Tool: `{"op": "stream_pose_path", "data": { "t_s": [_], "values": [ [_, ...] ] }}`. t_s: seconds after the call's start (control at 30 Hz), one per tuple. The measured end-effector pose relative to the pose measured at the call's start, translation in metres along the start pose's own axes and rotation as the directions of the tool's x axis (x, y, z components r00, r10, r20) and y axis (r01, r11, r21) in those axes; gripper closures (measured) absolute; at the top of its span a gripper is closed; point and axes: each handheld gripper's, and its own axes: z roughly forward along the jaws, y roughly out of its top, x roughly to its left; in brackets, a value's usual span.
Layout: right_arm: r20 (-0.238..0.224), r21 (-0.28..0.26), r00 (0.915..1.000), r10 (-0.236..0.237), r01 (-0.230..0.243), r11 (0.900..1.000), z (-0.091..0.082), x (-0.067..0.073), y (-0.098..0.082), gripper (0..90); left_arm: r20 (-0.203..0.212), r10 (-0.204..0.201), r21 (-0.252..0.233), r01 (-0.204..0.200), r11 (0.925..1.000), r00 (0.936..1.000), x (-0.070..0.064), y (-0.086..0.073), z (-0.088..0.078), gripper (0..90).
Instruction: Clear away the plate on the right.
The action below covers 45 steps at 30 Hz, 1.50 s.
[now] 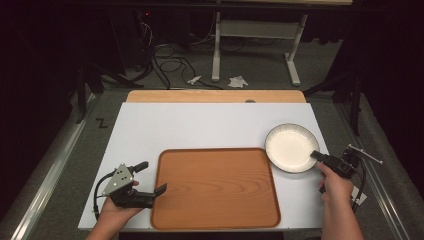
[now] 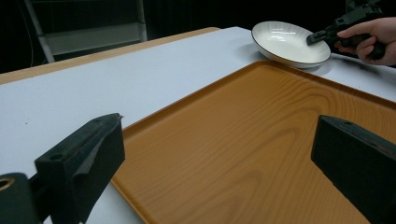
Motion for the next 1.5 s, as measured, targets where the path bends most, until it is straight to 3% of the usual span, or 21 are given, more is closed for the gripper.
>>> {"op": "stream_pose_path", "data": {
  "t_s": [0.37,0.8,0.93,1.27,1.5],
  "values": [
    [-0.040,-0.037,0.9992,-0.009,0.007,0.999,-0.014,0.001,0.001,85.2,0.008,0.002,-0.013,-0.002,0.9999,1.0000,0.000,0.002,0.003,3.7],
    [-0.092,-0.017,0.9939,-0.061,0.059,0.998,-0.023,0.015,-0.005,85.3,-0.046,0.026,-0.027,-0.027,0.9993,0.9986,0.000,0.005,0.007,0.3],
    [-0.136,0.013,0.9881,-0.072,0.075,0.997,-0.016,0.030,-0.010,85.4,-0.046,0.023,-0.024,-0.024,0.9994,0.9987,0.000,0.005,0.007,0.3],
    [-0.193,0.061,0.9736,-0.122,0.136,0.989,-0.003,0.066,-0.017,85.4,-0.039,0.030,-0.008,-0.030,0.9995,0.9988,0.002,0.004,0.011,0.3],
    [-0.208,0.097,0.9619,-0.177,0.201,0.975,0.006,0.090,-0.026,85.3,-0.038,0.031,-0.011,-0.032,0.9994,0.9988,0.001,0.004,0.011,0.3]
  ]
}}
